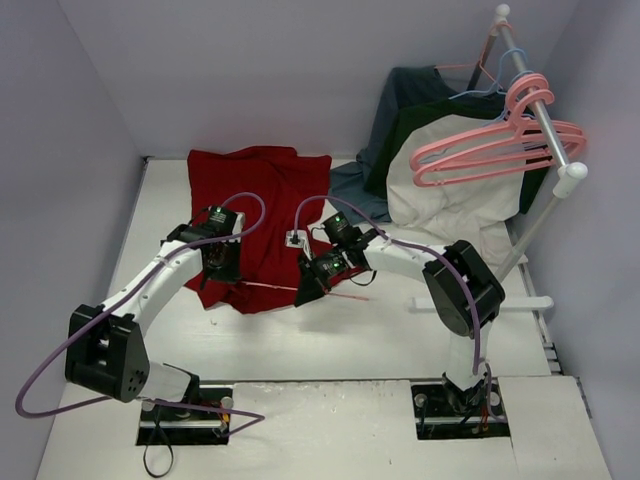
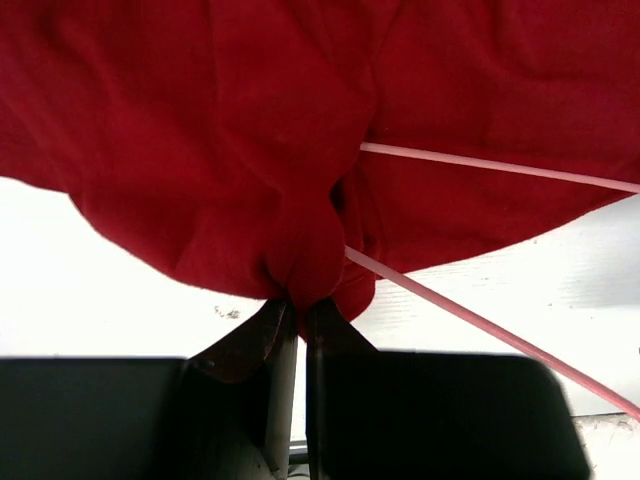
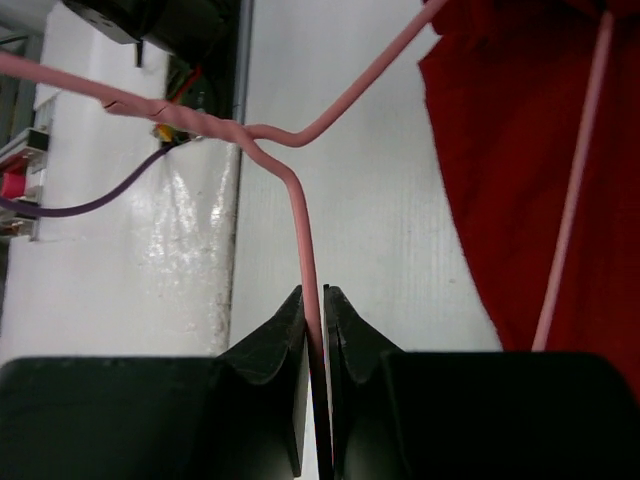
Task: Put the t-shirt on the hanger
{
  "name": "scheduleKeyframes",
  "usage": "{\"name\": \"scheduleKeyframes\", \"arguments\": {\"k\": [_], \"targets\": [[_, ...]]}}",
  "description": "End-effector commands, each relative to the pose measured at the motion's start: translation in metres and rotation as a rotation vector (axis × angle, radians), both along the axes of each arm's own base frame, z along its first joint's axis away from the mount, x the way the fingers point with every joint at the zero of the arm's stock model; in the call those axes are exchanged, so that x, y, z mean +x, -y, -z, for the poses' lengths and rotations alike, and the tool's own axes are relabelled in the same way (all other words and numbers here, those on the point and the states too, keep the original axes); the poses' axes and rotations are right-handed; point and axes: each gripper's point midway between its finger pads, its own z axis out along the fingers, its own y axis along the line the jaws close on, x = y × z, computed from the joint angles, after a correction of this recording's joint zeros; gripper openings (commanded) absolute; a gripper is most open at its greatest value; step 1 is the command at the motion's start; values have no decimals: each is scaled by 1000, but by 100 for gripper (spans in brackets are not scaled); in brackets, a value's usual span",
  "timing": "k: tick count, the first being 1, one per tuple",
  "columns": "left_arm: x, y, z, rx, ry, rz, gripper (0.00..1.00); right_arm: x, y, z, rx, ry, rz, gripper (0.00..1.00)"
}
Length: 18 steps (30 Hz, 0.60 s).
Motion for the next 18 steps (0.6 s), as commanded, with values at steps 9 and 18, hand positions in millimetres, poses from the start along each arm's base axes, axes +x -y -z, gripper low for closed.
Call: {"name": "scheduleKeyframes", "arguments": {"k": [9, 18], "targets": [[22, 12, 6, -46, 48, 4, 0, 64, 5, 6, -143, 280, 212, 38], [30, 20, 9, -67, 35, 21, 0, 77, -12, -21, -153, 470, 262, 21]]}}
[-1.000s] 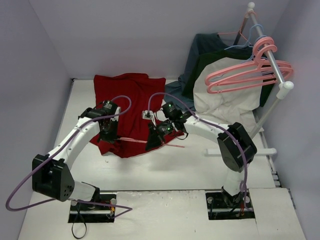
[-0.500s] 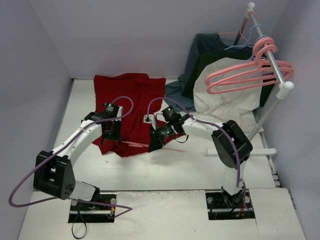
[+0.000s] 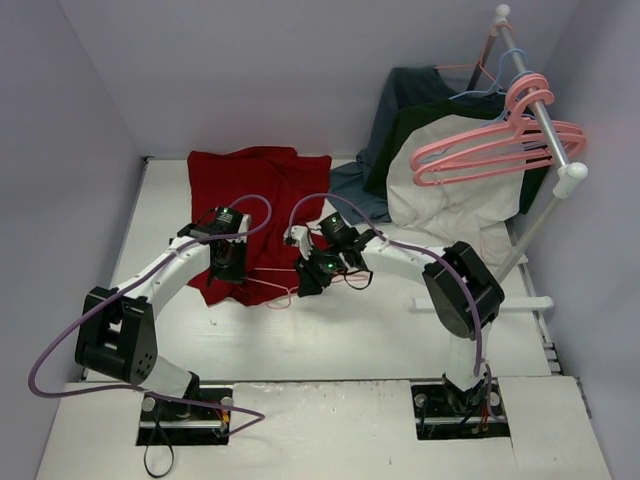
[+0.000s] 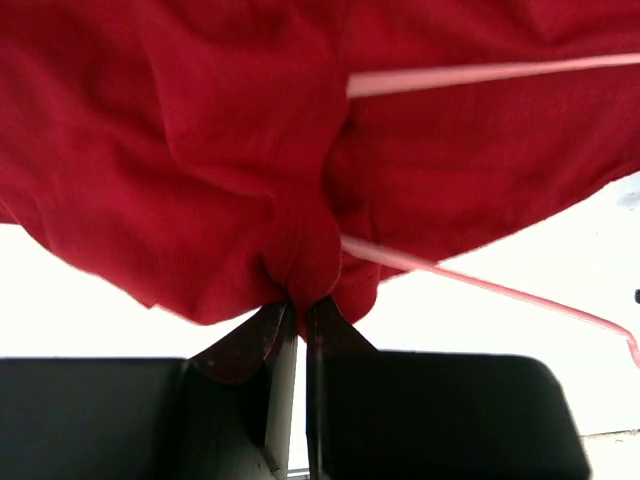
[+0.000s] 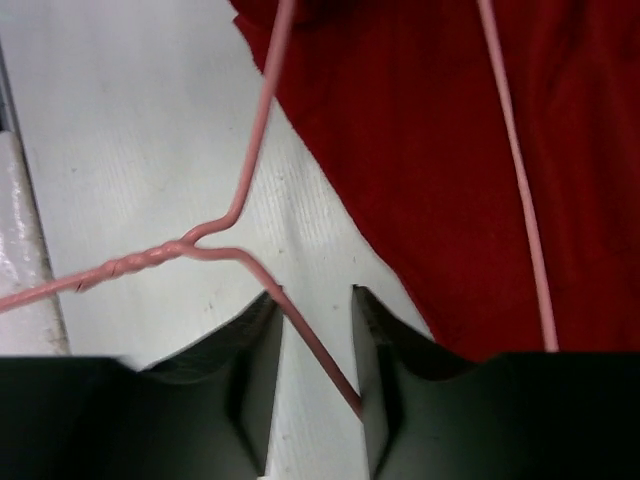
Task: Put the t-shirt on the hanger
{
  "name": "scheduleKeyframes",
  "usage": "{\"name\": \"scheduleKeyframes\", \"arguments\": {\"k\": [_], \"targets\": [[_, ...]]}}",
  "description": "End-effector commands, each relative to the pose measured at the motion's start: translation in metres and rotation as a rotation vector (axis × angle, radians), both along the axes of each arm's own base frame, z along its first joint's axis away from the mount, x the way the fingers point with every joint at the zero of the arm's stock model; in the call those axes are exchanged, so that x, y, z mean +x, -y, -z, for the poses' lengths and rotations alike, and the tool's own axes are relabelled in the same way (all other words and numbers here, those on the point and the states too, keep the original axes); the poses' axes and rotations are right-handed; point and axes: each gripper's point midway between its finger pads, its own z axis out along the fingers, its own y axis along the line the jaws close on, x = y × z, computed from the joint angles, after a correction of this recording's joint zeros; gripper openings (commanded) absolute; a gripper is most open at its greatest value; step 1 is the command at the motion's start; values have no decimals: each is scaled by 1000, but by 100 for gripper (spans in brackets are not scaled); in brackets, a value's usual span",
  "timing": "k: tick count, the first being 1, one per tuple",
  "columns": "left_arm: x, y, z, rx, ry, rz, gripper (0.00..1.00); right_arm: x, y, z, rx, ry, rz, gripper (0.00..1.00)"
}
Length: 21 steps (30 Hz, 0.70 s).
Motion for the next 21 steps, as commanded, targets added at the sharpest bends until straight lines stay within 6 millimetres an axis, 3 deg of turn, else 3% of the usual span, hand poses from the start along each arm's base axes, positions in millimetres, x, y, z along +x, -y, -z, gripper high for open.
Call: {"name": "scheduleKeyframes", "arguments": {"k": [1, 3, 9, 14, 21], "targets": [[20, 10, -17, -44, 71, 8, 0, 28, -24, -64, 75, 243, 33, 15], [21, 12, -19, -50, 75, 14, 0, 31, -27, -78, 95, 270, 39, 9], [28, 13, -29, -52, 108, 28, 0, 40, -35, -116, 158, 319, 59, 8], [32, 13, -33, -50, 119, 39, 0, 45, -37, -118, 154, 325, 84, 4], [39, 10, -57, -47, 198, 39, 0, 49, -31, -110, 124, 337, 114, 0]]}}
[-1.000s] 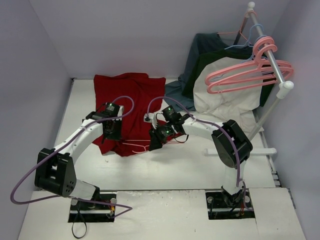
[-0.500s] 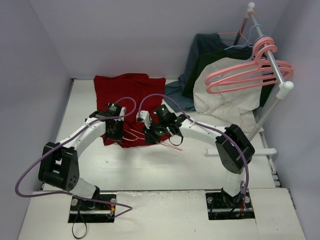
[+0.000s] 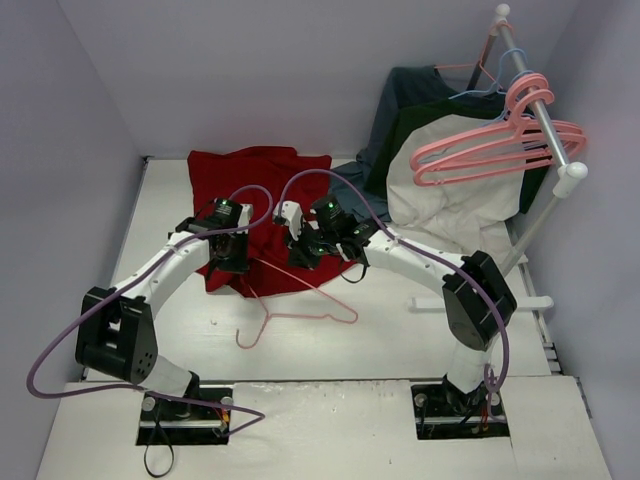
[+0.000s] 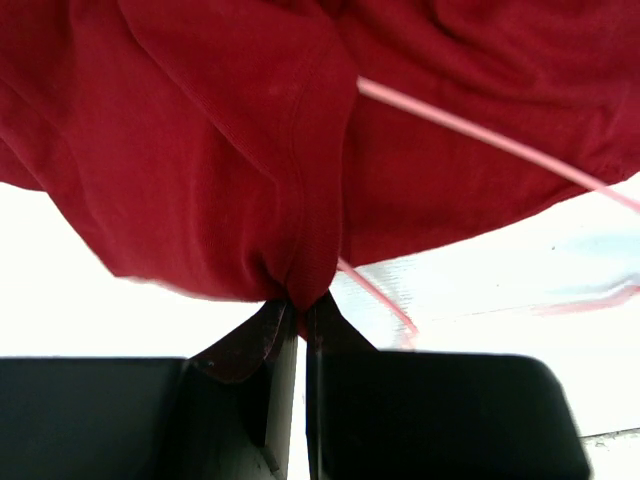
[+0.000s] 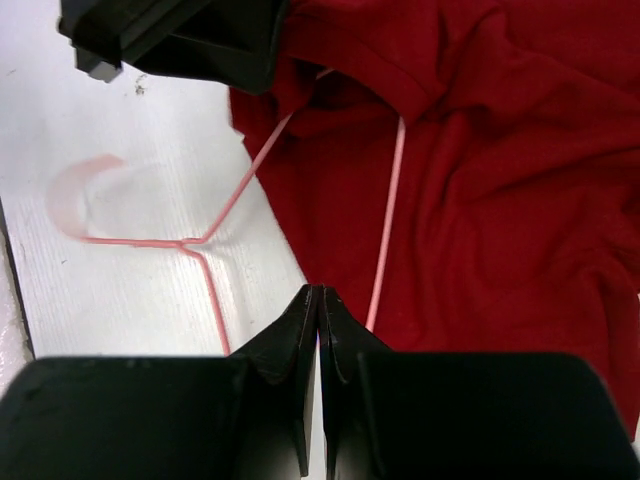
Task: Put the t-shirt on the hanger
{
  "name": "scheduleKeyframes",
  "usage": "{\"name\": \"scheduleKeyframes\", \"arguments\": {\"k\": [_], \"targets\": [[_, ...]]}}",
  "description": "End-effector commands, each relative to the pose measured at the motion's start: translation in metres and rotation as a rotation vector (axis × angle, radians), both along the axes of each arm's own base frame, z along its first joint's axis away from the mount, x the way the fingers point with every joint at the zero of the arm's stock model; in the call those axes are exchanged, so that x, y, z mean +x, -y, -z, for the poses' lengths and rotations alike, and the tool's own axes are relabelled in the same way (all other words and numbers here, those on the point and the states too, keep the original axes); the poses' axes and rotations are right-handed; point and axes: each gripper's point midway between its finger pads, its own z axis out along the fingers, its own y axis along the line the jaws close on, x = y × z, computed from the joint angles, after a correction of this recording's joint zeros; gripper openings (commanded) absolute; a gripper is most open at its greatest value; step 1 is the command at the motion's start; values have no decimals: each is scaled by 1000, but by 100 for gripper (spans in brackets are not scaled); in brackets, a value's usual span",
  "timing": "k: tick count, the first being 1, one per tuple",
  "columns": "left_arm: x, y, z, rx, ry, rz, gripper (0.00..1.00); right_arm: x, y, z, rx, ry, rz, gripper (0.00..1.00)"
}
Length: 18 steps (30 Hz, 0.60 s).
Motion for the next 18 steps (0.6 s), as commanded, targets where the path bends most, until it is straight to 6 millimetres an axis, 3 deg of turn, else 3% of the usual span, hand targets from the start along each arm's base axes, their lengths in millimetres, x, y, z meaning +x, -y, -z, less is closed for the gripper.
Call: {"name": "scheduleKeyframes", "arguments": {"k": [1, 4, 8, 10, 14, 18], "targets": [[22, 2, -39, -18, 138, 13, 0, 12, -3, -33, 64, 83, 26, 0], [25, 4, -33, -18, 115, 14, 0, 3, -4, -30, 66, 71, 0, 1], [28, -2, -24, 26, 102, 0, 0, -21, -2, -16, 20, 105, -60, 25], [28, -10, -20, 53, 97, -23, 0, -41, -2, -1, -18, 113, -97, 31], [25, -23, -12, 51, 78, -108, 0, -68, -2, 24, -105, 159, -149, 36], [22, -22, -5, 25, 57, -138, 0, -84, -8, 44, -161, 176, -196, 37]]}}
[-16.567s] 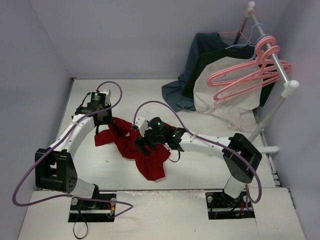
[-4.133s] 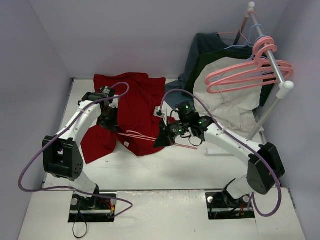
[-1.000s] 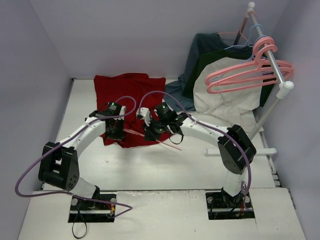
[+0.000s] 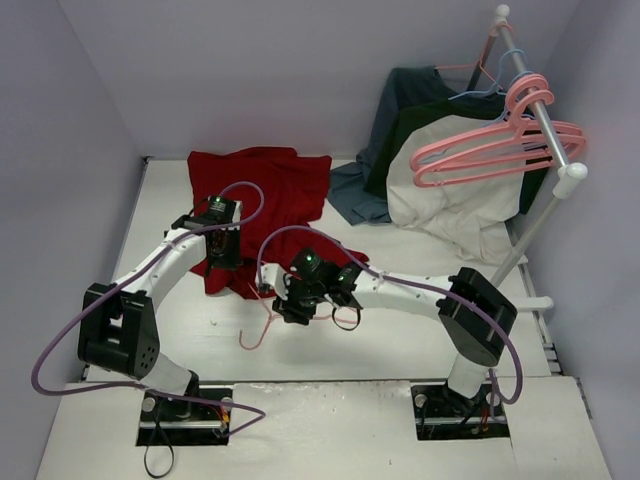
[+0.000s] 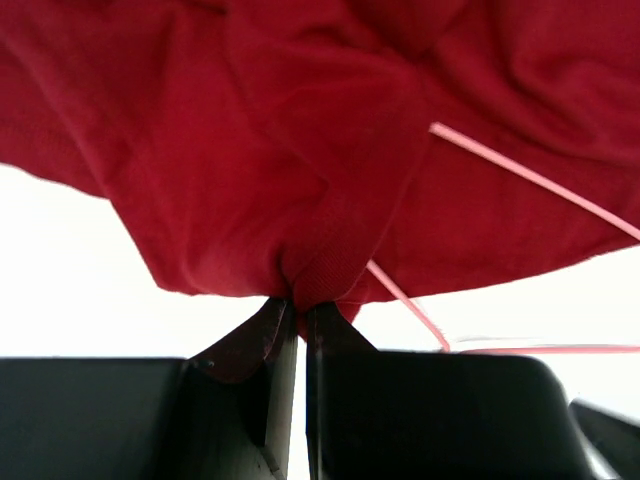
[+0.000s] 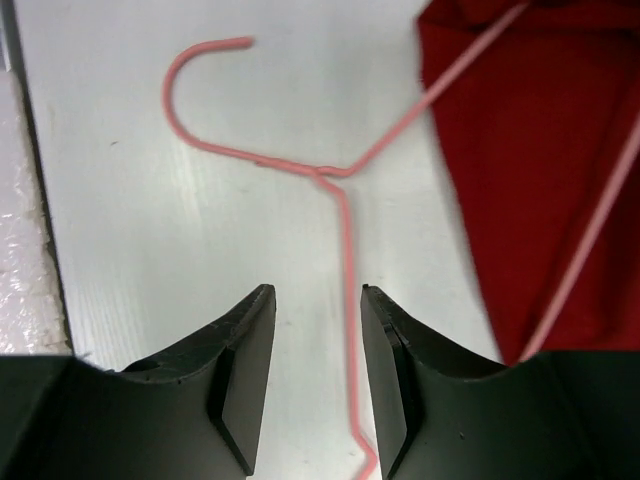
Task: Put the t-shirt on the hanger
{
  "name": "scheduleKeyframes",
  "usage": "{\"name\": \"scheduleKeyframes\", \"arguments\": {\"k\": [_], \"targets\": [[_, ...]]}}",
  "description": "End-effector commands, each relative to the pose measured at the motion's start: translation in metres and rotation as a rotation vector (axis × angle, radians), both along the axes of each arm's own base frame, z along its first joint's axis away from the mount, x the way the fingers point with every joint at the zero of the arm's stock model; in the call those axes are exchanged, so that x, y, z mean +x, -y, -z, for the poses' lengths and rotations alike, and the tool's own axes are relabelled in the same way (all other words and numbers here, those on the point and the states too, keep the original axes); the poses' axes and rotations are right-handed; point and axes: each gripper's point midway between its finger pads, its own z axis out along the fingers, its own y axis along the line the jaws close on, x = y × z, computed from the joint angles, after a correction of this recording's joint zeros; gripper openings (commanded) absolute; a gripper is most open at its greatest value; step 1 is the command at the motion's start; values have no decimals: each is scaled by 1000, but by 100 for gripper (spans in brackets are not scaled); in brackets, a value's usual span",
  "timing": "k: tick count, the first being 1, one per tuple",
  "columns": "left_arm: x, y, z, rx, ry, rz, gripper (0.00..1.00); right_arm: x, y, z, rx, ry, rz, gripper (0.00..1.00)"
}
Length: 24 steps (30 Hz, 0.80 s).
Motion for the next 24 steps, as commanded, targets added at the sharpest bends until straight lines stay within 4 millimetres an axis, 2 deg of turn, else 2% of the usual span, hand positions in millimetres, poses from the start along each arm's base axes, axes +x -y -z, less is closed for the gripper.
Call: {"name": "scheduleKeyframes", "arguments": {"k": [1, 3, 7, 11, 16, 24], "targets": [[5, -3, -3, -20, 38, -66, 0, 1, -15, -9, 7, 121, -44, 38], [1, -4, 1, -16, 24, -69, 0, -6, -23, -2, -6, 116, -68, 39], [-3, -6, 5, -18, 13, -81, 0, -4, -28, 16, -48, 122, -81, 39], [-7, -8, 5, -20, 19, -97, 0, 3, -41, 22, -51, 129, -91, 39], [-11, -12, 7, -25, 14, -112, 0, 6, -47, 32, -65, 122, -98, 38], [-14, -13, 7, -27, 13, -100, 0, -4, -49, 48, -75, 60, -121, 32]]}}
